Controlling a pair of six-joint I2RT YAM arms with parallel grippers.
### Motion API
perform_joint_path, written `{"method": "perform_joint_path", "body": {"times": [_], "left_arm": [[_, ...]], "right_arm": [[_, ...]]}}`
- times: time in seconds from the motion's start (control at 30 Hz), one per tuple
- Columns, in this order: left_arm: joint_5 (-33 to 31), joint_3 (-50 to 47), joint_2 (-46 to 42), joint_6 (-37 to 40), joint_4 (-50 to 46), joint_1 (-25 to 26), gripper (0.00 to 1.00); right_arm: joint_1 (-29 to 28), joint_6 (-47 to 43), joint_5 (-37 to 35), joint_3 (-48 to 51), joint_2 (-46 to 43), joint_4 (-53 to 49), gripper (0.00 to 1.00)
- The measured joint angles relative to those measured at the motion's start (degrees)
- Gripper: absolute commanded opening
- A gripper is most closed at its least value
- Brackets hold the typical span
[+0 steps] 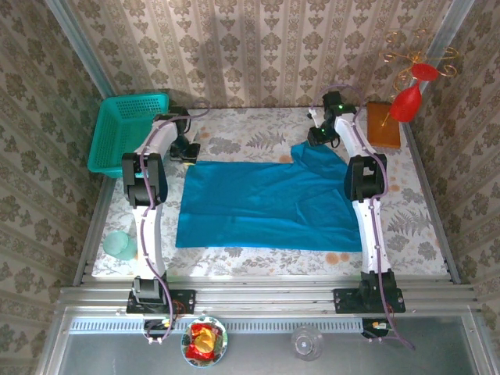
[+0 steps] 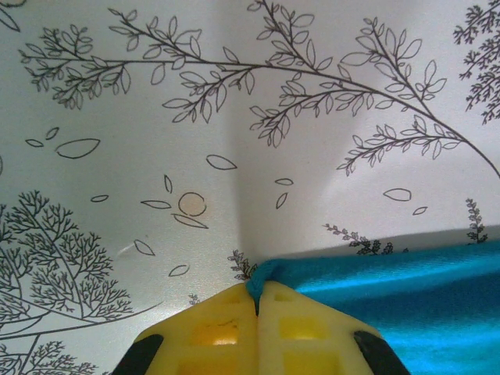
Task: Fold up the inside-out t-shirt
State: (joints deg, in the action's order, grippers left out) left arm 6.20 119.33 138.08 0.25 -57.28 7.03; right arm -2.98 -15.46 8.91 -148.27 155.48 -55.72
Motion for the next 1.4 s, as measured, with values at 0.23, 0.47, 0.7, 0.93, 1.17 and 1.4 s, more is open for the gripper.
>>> {"method": "perform_joint_path", "body": {"times": [0.23,0.47,0.7,0.93,1.17,1.4], "left_arm": [[0.00,0.00,0.00,0.04,0.00,-0.02,0.01],[0.00,-0.20,-0.15,0.04,0.20,-0.07,0.00],[0.07,-5.25,-4.94,-0.02,2.78,-1.53,0.00],[1.01,-8.15,-10.54,-0.04,6.75,-2.25,0.00],[2.21,-14.08,-15.06,-0.66,12.41,-2.25,0.00],[2.67,-23.71,-22.53,-2.27,18.69,-2.25,0.00]], "right_arm": [[-0.17,0.83,-0.44,-0.63,0.44,0.22,0.09],[-0.46,3.17,-3.41,-0.59,0.22,0.81,0.00],[0.52,6.97,-5.99,10.60,-9.20,5.51,0.00],[2.38,8.41,-5.95,18.34,-20.96,10.19,0.00],[2.36,8.44,-5.97,23.96,-25.33,12.28,0.00],[2.32,10.64,-6.08,35.58,-32.24,13.42,0.00]]}}
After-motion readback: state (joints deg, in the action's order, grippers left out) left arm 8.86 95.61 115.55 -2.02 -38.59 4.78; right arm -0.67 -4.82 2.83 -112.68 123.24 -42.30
